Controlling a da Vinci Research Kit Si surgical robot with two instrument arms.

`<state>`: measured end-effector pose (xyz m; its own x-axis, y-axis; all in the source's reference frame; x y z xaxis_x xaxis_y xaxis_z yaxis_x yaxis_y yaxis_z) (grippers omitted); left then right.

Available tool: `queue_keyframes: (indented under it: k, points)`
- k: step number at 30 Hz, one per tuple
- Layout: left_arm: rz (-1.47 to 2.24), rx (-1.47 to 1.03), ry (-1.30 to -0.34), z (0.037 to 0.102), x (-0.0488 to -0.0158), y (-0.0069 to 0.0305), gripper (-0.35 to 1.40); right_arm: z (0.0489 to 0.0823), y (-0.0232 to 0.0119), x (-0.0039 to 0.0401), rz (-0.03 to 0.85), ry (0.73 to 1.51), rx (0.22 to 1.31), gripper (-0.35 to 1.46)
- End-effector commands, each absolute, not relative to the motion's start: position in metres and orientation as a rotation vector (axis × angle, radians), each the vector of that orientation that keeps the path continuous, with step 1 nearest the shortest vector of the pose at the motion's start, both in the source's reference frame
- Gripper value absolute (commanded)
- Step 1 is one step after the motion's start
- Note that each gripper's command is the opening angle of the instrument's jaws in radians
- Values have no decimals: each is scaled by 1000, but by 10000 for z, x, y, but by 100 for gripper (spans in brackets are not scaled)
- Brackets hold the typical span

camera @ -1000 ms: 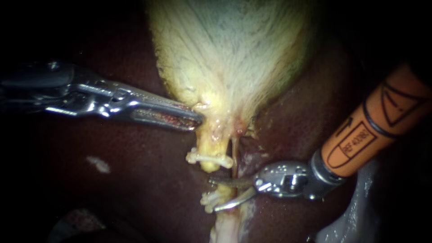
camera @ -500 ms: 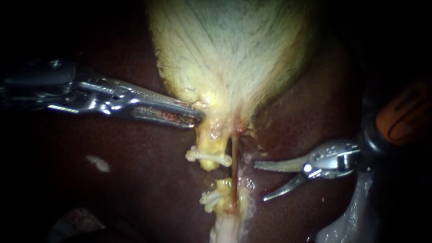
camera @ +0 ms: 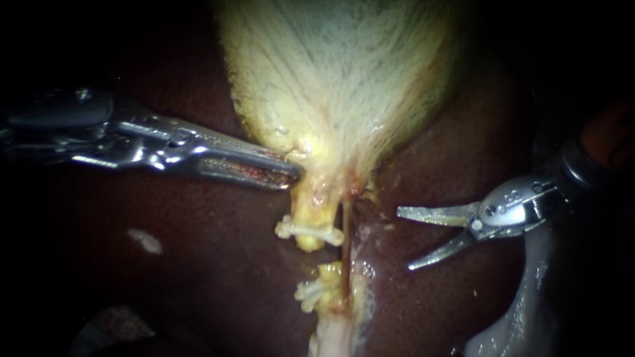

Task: Go back from the cut left tube

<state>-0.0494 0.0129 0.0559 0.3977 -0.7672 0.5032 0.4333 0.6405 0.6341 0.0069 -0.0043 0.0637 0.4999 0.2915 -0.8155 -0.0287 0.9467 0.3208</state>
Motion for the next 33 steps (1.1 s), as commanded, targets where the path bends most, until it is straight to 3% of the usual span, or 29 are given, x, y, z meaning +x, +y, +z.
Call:
queue_keyframes:
  k: [1,6,33]
  points:
    - [-793,440,-872,561,-498,128,-35,637,-43,70,197,1033,281,143]
    - [-787,435,-902,567,-514,130,-35,638,-43,69,197,1032,281,143]
    - [-773,440,-910,590,-517,122,-35,638,-43,68,196,1033,281,143]
